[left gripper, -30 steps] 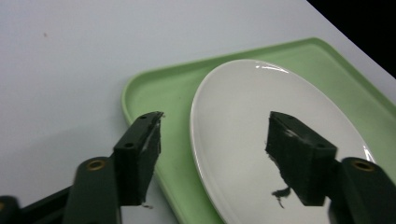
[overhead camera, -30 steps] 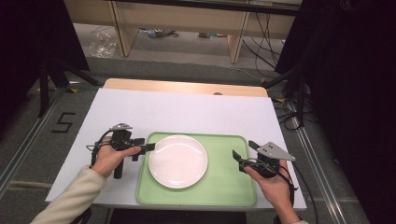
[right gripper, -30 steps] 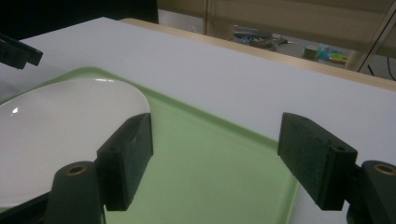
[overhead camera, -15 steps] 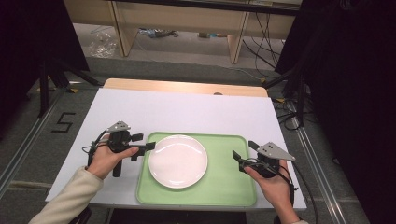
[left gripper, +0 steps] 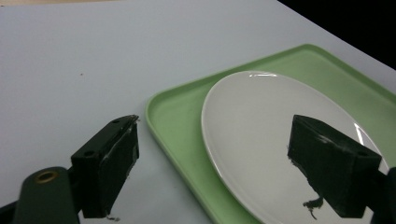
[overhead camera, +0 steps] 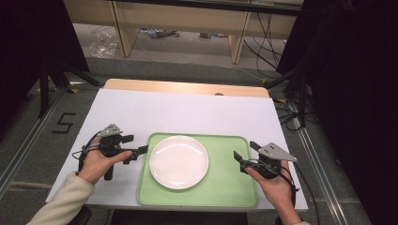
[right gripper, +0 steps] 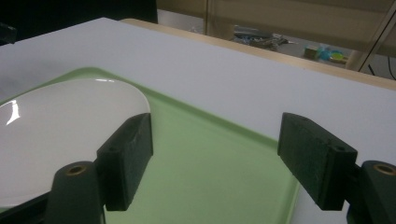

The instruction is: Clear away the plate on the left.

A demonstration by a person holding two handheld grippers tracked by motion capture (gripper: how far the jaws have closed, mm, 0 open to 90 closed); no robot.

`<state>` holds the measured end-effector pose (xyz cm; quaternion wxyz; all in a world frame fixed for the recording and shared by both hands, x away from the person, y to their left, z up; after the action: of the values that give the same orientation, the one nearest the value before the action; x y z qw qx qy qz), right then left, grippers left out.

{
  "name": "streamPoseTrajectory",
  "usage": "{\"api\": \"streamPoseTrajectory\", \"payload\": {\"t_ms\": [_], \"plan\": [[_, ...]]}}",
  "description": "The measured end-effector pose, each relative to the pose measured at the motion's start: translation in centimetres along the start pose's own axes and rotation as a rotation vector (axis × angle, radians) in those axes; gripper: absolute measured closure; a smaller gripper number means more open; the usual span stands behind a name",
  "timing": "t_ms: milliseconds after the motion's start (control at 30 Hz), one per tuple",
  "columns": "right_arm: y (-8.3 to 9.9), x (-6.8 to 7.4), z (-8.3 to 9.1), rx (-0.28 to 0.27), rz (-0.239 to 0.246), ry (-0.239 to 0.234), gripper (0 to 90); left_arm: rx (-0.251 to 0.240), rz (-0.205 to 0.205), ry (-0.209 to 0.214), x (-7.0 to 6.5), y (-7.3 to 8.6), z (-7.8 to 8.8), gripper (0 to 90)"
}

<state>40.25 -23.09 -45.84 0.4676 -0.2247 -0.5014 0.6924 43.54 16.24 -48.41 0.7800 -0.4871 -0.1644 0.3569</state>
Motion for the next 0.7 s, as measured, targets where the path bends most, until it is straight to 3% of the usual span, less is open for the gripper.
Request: {"api": "streamPoseTrajectory", "payload": {"t_ms": [133, 300, 367, 467, 700], "plan": [[0.0, 0.0, 0.0, -0.005, -0.001, 0.001, 27.5, 0.006, -0.012, -0.010, 0.1, 0.4, 0.5, 15.8], [0.0, 0.0, 0.0, -0.007, 0.000, 0.001, 27.5, 0.017, 0.011, -0.027, 0.4, 1.1, 1.0, 15.9], [0.0, 0.0, 0.0, -0.007, 0.000, 0.001, 27.4, 0.029, -0.006, -0.033, 0.7, 1.3, 1.3, 16.3], [0.0, 0.0, 0.0, 0.000, 0.002, -0.001, 27.5, 0.030, 0.006, -0.047, 1.2, 1.6, 1.4, 16.6], [0.1, -0.1, 0.0, 0.010, 0.000, 0.003, 27.4, 0.039, 0.016, -0.040, 1.2, 1.8, 1.1, 17.5]]}}
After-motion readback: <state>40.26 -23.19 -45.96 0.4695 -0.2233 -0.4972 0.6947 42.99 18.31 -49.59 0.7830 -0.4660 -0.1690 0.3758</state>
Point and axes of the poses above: each handheld gripper's, and its own axes: z roughly backward along the jaws, y roughly out of its underside, x roughly to its left, the point moved 7 cm from there along -z, roughly forward along the jaws, and after that the axes turned 11 degrees about -z, right-handed, at the moved point
